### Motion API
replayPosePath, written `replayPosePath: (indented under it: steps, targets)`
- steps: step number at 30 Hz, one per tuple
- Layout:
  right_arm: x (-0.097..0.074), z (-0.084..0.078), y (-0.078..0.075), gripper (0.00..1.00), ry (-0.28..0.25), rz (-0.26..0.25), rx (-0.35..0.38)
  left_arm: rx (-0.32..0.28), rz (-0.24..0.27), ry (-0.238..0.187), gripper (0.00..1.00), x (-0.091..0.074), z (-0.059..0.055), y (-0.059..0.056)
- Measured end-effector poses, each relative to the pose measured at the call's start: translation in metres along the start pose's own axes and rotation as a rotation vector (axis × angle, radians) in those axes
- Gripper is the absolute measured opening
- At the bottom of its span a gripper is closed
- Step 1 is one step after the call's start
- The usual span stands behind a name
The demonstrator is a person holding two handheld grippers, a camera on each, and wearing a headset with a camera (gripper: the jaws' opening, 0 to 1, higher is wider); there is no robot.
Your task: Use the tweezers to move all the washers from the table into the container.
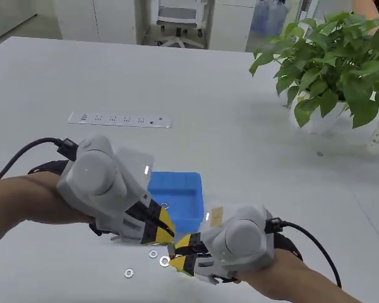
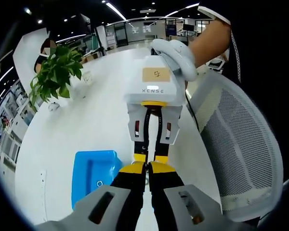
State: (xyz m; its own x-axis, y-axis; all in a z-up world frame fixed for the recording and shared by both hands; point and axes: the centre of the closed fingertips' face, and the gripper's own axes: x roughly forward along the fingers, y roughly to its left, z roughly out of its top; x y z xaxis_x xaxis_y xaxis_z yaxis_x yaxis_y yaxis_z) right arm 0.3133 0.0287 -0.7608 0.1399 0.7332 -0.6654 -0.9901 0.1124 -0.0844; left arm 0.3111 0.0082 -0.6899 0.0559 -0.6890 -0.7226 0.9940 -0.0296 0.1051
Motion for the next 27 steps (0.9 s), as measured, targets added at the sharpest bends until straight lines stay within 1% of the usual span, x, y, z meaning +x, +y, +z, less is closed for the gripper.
replayPosePath:
  steps: [5, 15, 22, 27]
  targets:
    - [-0.004, 0.005, -0.001, 0.09, 0.000, -0.003, -0.007, 0.006, 0.001, 0.002, 0.06, -0.006, 0.003, 0.001]
    - [-0.012, 0.015, -0.006, 0.09, 0.001, -0.016, -0.019, 0.019, 0.007, 0.012, 0.06, -0.017, 0.009, 0.005]
    - [-0.016, 0.024, -0.017, 0.09, -0.003, -0.029, -0.042, 0.032, 0.028, 0.011, 0.06, -0.026, 0.014, 0.014]
    - [-0.016, 0.031, -0.025, 0.09, -0.006, -0.034, -0.051, 0.041, 0.038, 0.017, 0.06, -0.031, 0.015, 0.021]
